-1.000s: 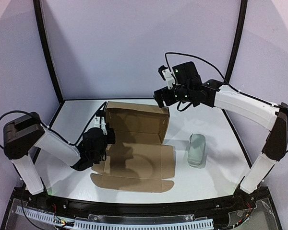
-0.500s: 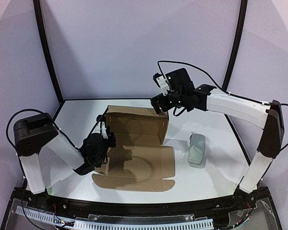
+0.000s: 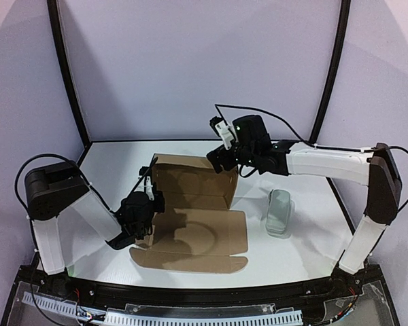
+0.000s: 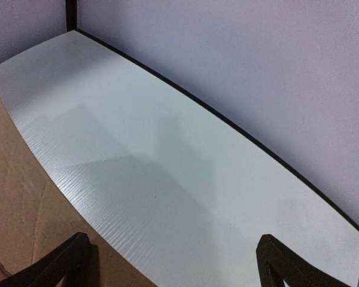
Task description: Fold the paper box
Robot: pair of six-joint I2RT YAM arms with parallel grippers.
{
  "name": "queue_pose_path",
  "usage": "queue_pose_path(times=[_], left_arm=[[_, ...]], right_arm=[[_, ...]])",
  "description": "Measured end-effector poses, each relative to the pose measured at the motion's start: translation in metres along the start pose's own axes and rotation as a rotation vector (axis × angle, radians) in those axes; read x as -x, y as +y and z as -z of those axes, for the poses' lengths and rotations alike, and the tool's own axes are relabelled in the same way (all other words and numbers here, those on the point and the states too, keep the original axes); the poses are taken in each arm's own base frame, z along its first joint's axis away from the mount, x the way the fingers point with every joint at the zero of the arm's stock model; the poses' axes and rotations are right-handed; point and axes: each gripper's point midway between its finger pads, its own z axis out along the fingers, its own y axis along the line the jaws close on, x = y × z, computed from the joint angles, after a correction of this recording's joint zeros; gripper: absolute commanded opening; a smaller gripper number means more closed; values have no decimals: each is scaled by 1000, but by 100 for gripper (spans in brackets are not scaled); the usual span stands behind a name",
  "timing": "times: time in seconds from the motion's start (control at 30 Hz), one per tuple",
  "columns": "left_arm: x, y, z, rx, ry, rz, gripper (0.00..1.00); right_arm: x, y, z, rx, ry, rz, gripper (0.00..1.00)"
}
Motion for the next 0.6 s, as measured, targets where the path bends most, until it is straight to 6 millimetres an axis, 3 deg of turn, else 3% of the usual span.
queue_pose_path(times=[0.6], left_arm=[[-11,2,-1,9,27,9,1]], right_arm=[[4,11,-12,0,-102,80,98]])
